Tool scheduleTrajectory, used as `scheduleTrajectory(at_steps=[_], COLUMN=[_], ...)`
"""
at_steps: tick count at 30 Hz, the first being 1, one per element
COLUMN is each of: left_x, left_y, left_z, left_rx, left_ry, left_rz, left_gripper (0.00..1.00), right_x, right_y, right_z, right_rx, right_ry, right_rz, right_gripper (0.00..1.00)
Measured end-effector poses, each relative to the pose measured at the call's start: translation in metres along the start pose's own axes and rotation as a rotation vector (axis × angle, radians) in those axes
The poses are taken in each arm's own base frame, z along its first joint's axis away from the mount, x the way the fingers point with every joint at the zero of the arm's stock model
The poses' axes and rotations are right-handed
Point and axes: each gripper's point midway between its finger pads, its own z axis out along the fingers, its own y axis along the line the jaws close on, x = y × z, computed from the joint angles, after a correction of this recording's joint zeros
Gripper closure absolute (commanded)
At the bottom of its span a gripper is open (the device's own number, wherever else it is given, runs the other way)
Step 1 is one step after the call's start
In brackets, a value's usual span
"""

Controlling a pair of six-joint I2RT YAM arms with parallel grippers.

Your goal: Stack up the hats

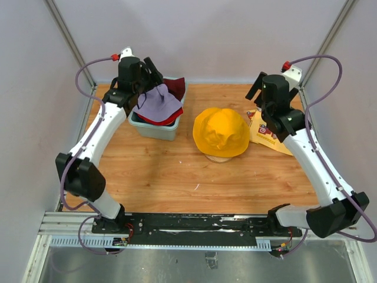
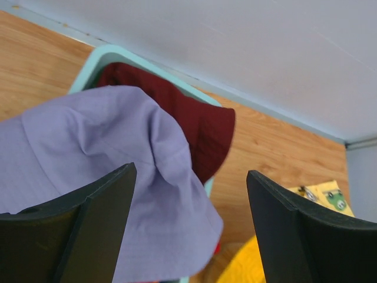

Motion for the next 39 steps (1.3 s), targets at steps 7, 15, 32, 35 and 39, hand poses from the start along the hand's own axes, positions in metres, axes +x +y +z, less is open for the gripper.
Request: scheduleTrajectory(at_steps=[7, 15, 32, 35, 39], left_x=[-0.005, 0.015, 0.029, 0.035, 0.04], left_y=[0.028, 0.043, 0.061, 0.065, 0.067], left_z=[0.058, 0.084, 0.098, 0.102, 0.106], left_rx=[-0.111, -0.165, -0.212, -0.217, -0.214], left_ry=[0.054, 0.114, 0.137, 0.15, 0.155], left_rz=[0.007, 0.073, 0.164, 0.176, 0.187], left_gripper=[0.22, 0.44, 0.47, 0.49, 0.71], right_x=[0.006, 0.01, 0.026, 0.027, 0.028], right_y=[0.014, 0.019, 0.021, 0.021, 0.021], right_z=[0.005, 0.007, 0.01, 0.01, 0.011], right_rx=[-0.028, -0.048, -0.074, -0.075, -0.074], right_ry=[0.015, 0.015, 0.055, 0.055, 0.057], right_rz=[-0.011, -0.004, -0.018, -0.018, -0.019], right_gripper=[0.15, 0.15, 0.15, 0.15, 0.15])
